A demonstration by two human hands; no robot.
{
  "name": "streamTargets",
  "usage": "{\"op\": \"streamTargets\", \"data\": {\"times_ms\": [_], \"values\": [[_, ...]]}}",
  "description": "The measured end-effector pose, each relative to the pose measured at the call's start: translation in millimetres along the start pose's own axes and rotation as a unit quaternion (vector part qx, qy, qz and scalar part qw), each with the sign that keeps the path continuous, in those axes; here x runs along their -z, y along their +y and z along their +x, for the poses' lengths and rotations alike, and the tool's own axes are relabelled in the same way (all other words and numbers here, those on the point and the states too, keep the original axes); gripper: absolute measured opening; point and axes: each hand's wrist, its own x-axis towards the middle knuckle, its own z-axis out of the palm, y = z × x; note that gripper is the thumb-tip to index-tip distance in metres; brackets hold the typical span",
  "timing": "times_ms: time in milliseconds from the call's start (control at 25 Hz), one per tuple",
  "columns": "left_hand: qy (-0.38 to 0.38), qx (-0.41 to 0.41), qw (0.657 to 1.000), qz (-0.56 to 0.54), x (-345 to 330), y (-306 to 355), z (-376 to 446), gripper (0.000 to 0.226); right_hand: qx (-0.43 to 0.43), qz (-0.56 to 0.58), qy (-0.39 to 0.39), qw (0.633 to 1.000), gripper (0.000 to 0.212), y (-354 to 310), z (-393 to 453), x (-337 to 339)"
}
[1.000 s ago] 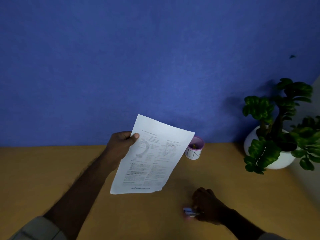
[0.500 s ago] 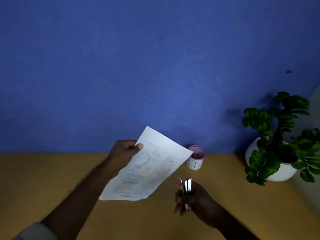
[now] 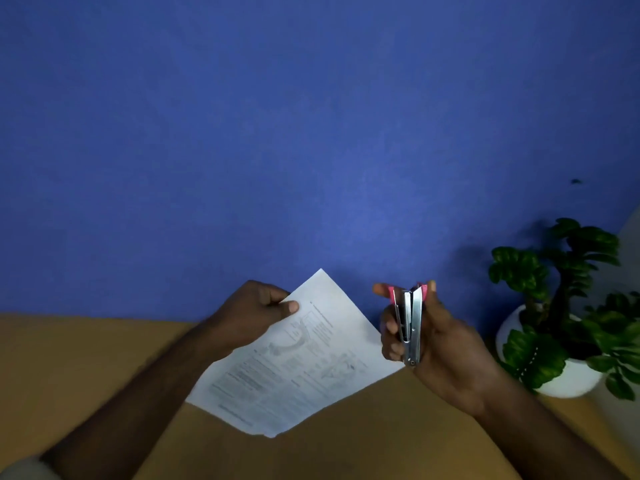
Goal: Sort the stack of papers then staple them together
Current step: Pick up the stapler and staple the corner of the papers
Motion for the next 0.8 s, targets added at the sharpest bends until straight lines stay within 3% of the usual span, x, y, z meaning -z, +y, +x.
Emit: {"op": "streamTargets", "data": {"times_ms": [320,480,560,680,800], "values": [[-0.052,-0.023,0.989,0.14,27.0,55.1,-10.2,0.021,0.032,-0.002,-0.06,0.998,0.061,-46.3,-6.0,-12.1],[-0.07,-0.026,0.98,0.183,34.5,77.0,-16.3,0.035,0.05,-0.068,-0.065,0.994,0.08,-51.4,-8.2,-17.1],[-0.082,-0.021,0.977,0.197,36.3,87.0,-21.3,0.039,0.081,-0.141,-0.021,0.986,0.06,-50.5,-6.6,-20.9],[-0.095,-0.019,0.977,0.191,39.8,96.0,-26.4,0.021,0.17,-0.391,0.059,0.902,0.035,-51.8,-2.8,-25.4],[-0.087,-0.035,0.976,0.196,41.1,100.2,-28.3,0.017,0.202,-0.456,0.026,0.867,0.039,-54.8,2.3,-30.1]]}}
